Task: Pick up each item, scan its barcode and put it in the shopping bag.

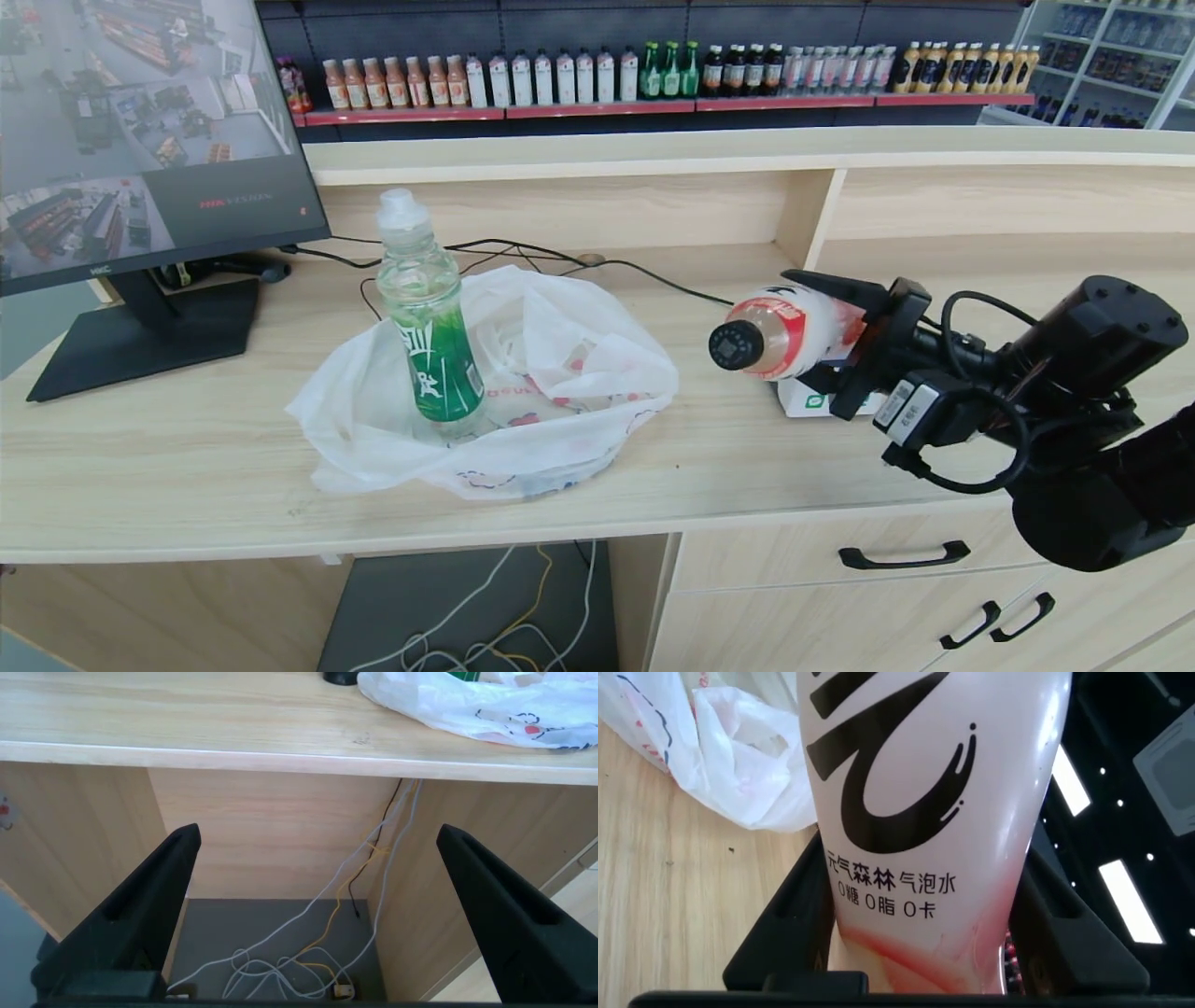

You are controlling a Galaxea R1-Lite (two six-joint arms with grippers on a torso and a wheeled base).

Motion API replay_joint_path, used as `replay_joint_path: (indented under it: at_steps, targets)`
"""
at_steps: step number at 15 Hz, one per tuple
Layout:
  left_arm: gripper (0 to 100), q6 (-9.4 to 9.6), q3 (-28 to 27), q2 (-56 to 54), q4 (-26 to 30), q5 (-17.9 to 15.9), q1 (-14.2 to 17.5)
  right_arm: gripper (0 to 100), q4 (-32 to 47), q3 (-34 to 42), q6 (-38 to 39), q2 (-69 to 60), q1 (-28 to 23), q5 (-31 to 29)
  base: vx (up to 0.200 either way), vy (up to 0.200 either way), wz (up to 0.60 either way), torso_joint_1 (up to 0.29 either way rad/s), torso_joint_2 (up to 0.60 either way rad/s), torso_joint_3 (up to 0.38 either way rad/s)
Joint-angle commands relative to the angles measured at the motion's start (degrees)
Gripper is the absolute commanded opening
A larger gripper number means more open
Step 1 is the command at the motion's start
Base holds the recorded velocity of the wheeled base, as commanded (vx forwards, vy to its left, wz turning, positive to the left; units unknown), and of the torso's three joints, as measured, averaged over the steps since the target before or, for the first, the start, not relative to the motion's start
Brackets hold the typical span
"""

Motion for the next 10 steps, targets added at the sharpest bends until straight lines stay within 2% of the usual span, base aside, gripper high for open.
replay_joint_path:
  at_steps: [1,6,9,10]
  targets:
    - [100,0.0,0.0,0.0,0.0,0.0,0.0,0,-0.1,-0.2,1.8,-2.0,0.2,-0.6,0.0,0.0,0.0,0.0,0.0,0.0]
    - [100,0.0,0.0,0.0,0.0,0.1,0.0,0,-0.1,-0.2,13.6,-6.1,3.7,-5.6,0.0,0.0,0.0,0.0,0.0,0.0]
    - [100,0.0,0.0,0.0,0.0,0.0,0.0,0,-0.1,2.1,23.4,-10.2,9.2,-13.5,0.0,0.0,0.0,0.0,0.0,0.0]
    - [100,0.0,0.0,0.0,0.0,0.0,0.0,0,-0.1,3.5,27.2,-11.8,12.7,-19.6,0.0,0.0,0.0,0.0,0.0,0.0]
